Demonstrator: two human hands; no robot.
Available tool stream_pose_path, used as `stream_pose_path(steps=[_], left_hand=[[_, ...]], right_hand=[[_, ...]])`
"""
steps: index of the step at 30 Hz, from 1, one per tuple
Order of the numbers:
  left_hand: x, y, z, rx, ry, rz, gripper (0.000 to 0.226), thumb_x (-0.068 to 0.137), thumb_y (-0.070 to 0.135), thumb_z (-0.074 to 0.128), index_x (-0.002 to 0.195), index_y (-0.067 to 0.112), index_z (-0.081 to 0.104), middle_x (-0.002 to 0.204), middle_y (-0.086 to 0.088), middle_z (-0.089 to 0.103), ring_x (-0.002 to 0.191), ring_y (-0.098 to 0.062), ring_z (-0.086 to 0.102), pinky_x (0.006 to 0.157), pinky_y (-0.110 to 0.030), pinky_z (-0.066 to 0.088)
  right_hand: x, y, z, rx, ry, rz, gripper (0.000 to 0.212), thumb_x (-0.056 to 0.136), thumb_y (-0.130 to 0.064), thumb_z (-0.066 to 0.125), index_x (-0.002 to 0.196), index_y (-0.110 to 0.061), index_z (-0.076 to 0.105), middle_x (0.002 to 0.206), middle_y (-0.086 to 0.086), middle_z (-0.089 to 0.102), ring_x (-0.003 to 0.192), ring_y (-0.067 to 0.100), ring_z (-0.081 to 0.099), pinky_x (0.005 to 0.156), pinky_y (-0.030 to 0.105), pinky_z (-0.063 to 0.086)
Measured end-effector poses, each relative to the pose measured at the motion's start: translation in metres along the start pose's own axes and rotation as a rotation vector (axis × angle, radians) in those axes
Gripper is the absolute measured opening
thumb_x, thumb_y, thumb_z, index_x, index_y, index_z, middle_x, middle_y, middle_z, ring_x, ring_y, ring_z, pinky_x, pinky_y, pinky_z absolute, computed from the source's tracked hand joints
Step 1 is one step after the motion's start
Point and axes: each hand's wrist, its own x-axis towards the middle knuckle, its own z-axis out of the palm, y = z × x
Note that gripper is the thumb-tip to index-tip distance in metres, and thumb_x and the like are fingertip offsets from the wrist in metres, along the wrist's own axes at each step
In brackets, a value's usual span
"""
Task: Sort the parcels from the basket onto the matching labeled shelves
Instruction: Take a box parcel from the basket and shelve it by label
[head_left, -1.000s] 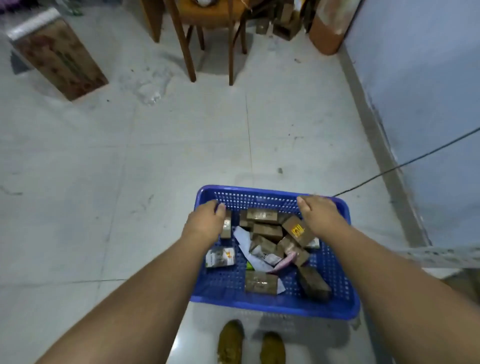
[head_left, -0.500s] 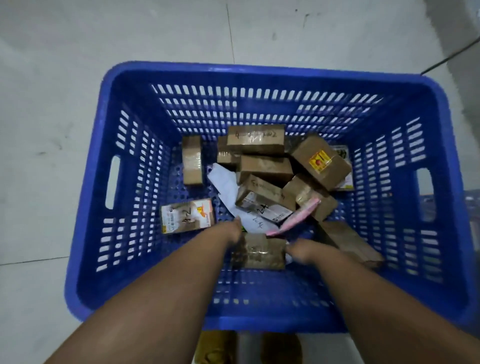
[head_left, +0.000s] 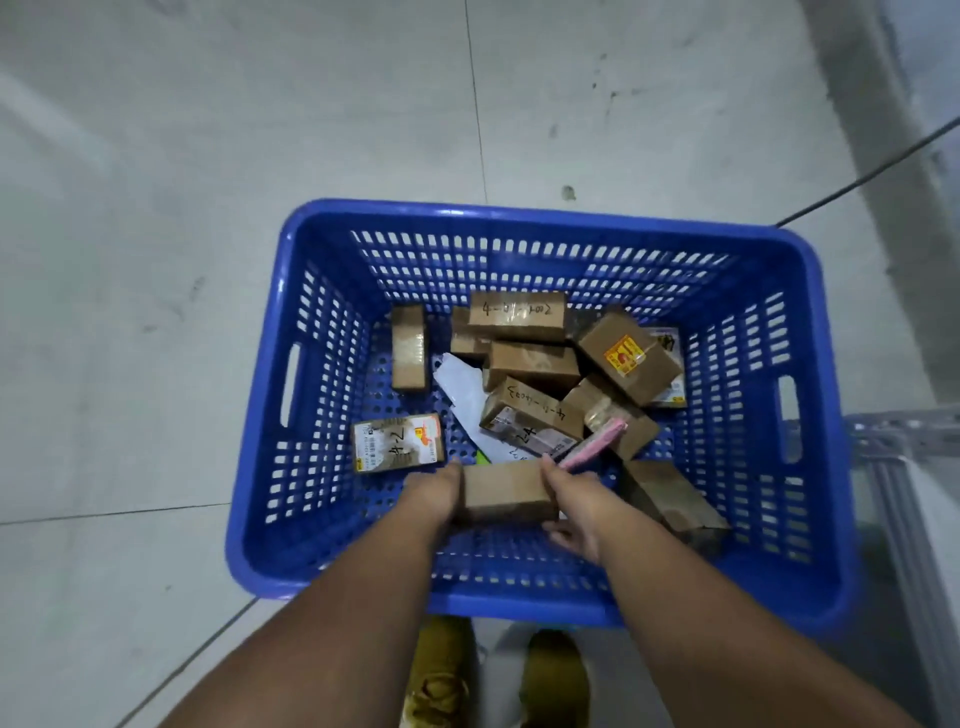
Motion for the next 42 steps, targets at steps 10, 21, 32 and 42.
stream_pose_path(steps=[10, 21, 32, 42], left_hand=[[-0.208, 0.054, -0.103, -0.426, -0.076, 0.403, 0.024, 0.096, 0.047, 0.045, 0.112, 0.033, 0.056, 0.119, -0.005, 0.056, 0.106, -0.029, 0.057, 0.073, -0.048, 0.060], [-0.458, 0.168, -0.218, -0.681, -0.353, 0.917, 0.025, 0.093, 0.000, 0.055, 0.116, 0.005, 0.062, 0.103, -0.013, 0.070, 0.097, -0.026, 0.063, 0.077, -0.030, 0.053], [-0.746, 0.198, -0.293, -0.161, -0.394, 1.350, 0.068, 0.099, 0.021, 0.049, 0.145, 0.056, 0.014, 0.143, 0.013, 0.046, 0.126, -0.017, 0.049, 0.105, -0.047, 0.042], [-0.945, 0.208, -0.371, -0.180, -0.305, 1.784, 0.057, 0.102, 0.017, 0.045, 0.146, 0.045, 0.022, 0.117, 0.021, 0.060, 0.105, -0.001, 0.059, 0.080, -0.020, 0.054]], right_hand=[[-0.191, -0.053, -0.004, 0.288, -0.173, -0.513, 0.024, 0.096, -0.015, 0.058, 0.116, -0.028, 0.054, 0.116, 0.006, 0.053, 0.095, 0.027, 0.059, 0.049, 0.026, 0.052], [-0.444, -0.166, -0.056, 0.154, -0.421, -0.815, 0.077, 0.081, 0.016, 0.062, 0.140, -0.027, 0.039, 0.122, 0.005, 0.061, 0.104, 0.027, 0.064, 0.081, 0.044, 0.056], [-0.732, -0.221, -0.075, 0.098, -0.425, -1.359, 0.083, 0.084, -0.002, 0.071, 0.139, -0.046, 0.026, 0.128, 0.005, 0.058, 0.113, 0.026, 0.063, 0.084, 0.037, 0.057], [-0.970, -0.254, -0.097, -0.154, -0.219, -1.825, 0.058, 0.100, -0.035, 0.046, 0.147, -0.053, 0.016, 0.143, -0.012, 0.049, 0.130, 0.016, 0.048, 0.111, 0.047, 0.038]])
